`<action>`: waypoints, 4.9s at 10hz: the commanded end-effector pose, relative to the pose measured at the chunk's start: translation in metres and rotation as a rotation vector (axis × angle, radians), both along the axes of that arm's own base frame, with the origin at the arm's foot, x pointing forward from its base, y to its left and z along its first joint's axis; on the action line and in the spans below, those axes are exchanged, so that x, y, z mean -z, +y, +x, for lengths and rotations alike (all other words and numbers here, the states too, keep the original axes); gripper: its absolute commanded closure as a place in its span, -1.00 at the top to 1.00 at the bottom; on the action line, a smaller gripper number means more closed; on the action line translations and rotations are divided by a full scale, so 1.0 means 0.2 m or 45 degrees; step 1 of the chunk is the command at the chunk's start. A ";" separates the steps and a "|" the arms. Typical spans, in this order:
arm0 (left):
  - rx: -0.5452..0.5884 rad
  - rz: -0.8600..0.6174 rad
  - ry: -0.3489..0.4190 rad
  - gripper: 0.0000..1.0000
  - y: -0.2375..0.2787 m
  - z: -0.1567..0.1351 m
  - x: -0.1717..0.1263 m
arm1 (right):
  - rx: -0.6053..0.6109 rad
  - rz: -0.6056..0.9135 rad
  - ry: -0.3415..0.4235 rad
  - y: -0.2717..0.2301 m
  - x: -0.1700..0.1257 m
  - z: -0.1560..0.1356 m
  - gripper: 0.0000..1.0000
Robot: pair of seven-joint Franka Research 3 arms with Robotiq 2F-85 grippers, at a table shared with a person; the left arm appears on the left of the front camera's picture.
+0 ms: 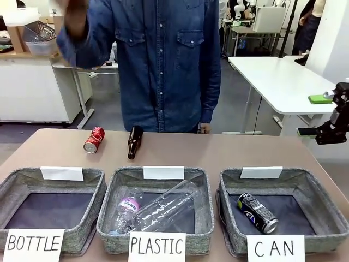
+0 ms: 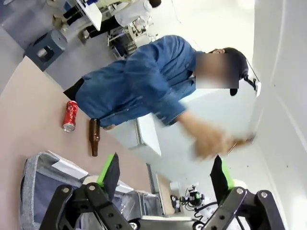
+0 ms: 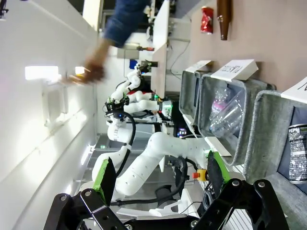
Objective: Sort the can waste into the basket.
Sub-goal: Pick up the can waste from the table and place it in the right Fabric basket.
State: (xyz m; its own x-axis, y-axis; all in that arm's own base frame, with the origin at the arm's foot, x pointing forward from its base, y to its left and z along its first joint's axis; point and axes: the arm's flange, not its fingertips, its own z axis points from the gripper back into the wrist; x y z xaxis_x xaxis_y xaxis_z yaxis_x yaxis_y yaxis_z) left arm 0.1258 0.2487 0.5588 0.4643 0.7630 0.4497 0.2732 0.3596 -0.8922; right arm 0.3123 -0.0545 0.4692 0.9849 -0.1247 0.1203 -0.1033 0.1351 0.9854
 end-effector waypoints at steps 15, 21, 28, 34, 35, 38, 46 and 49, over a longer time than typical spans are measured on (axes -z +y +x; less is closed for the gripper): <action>0.693 0.807 0.586 1.00 -0.57 1.36 -0.14 | -0.021 -0.013 -0.037 -0.01 0.01 0.00 1.00; 0.652 0.971 0.587 1.00 -0.76 1.58 -0.06 | -0.021 -0.013 -0.037 -0.01 0.01 0.00 1.00; 0.710 1.236 0.694 1.00 -1.20 1.94 0.15 | -0.021 -0.013 -0.037 -0.01 0.01 0.00 1.00; 0.430 0.559 0.416 1.00 0.03 1.01 0.15 | -0.021 -0.013 -0.037 -0.01 0.01 0.00 1.00; 0.482 0.461 0.356 1.00 0.16 0.90 0.26 | -0.021 -0.013 -0.037 -0.01 0.01 0.00 1.00; 0.697 0.095 -0.116 1.00 0.46 0.71 0.63 | -0.021 -0.013 -0.037 -0.01 0.01 0.00 1.00; 0.520 0.224 0.046 1.00 0.33 0.57 0.51 | -0.021 -0.013 -0.037 -0.01 0.01 0.00 1.00; 0.520 0.224 0.046 1.00 0.33 0.57 0.51 | -0.021 -0.013 -0.037 -0.01 0.01 0.00 1.00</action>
